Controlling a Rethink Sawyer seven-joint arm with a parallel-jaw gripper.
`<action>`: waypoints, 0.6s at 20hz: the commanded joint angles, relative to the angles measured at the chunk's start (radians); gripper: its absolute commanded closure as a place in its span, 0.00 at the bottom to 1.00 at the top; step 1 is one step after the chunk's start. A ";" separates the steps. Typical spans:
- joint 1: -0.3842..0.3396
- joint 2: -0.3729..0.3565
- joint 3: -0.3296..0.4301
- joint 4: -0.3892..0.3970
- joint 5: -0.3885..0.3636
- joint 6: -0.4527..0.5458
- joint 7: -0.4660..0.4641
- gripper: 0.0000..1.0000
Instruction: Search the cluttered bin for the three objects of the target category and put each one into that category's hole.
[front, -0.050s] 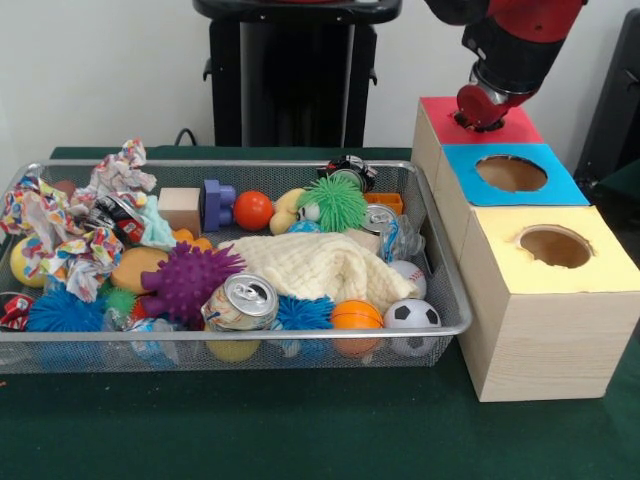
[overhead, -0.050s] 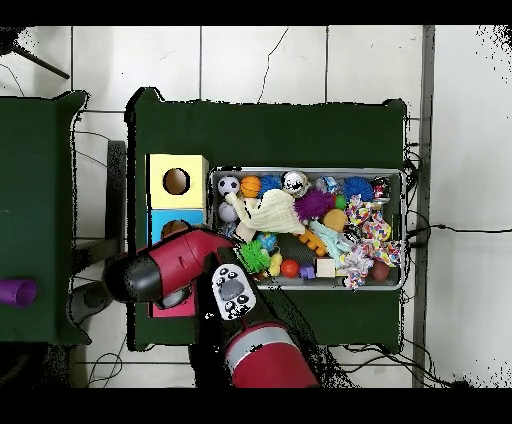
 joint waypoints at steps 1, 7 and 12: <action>-0.048 0.012 0.066 -0.130 -0.073 -0.132 -0.036 1.00; -0.049 0.017 0.058 -0.109 -0.080 -0.173 -0.002 1.00; -0.050 0.051 0.051 -0.108 -0.098 -0.219 0.008 1.00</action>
